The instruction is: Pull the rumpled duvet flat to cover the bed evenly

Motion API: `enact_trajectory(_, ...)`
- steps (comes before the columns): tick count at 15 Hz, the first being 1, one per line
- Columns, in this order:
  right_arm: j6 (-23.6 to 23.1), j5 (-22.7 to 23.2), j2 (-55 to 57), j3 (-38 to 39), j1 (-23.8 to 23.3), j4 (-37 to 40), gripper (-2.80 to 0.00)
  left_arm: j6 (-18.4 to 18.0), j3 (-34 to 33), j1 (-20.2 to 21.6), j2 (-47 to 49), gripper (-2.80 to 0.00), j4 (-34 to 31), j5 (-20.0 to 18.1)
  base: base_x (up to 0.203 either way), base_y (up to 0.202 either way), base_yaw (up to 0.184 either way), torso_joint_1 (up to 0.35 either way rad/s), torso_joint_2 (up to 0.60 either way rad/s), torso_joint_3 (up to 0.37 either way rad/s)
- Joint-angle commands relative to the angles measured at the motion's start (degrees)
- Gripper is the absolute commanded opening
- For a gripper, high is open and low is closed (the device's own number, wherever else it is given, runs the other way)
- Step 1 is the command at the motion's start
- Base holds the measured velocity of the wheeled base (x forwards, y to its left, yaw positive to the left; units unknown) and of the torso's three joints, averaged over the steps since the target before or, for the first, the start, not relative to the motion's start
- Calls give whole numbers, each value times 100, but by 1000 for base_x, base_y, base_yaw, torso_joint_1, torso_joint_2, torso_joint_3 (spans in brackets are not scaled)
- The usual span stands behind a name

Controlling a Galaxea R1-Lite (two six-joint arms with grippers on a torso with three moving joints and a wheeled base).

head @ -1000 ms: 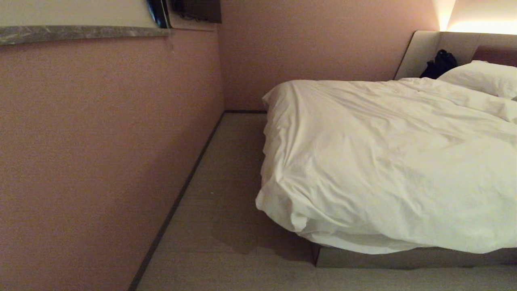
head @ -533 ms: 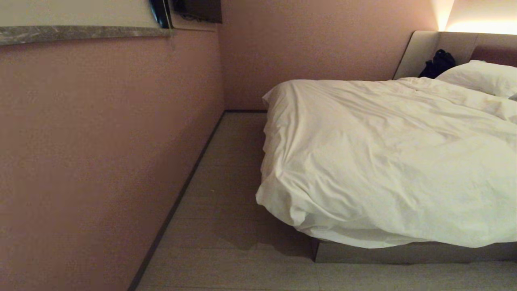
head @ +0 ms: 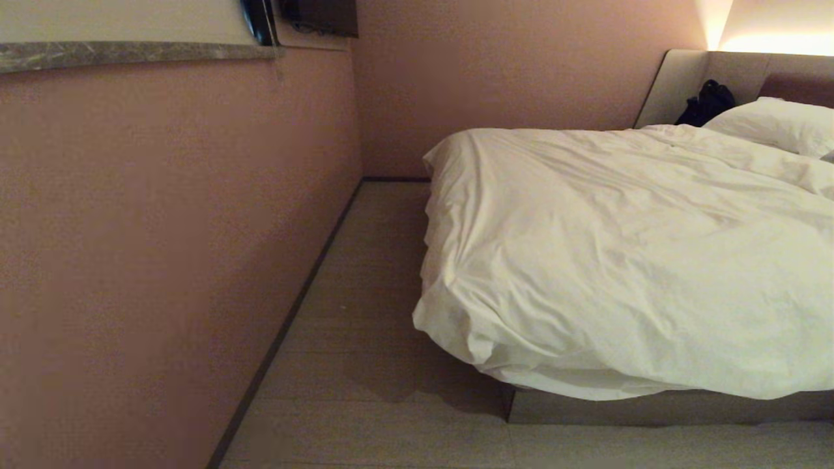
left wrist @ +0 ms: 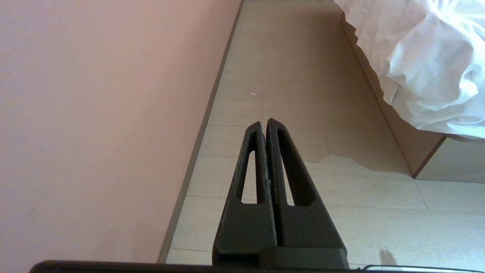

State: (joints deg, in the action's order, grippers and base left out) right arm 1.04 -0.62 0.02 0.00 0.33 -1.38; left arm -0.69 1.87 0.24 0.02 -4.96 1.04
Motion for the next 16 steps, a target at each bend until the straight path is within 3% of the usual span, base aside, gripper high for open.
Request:
enact_trajectory(1, 2, 1, -2, 0, 2, -3, -280, -2, -2, 2, 6, -280, -5, 2, 0, 0, 0, 0, 0, 0)
enact_trajectory(16, 11, 1, -2, 0, 2, -3, -280, -2, 0, 2, -1, -280, -5, 2, 0, 0, 0, 0, 0, 0)
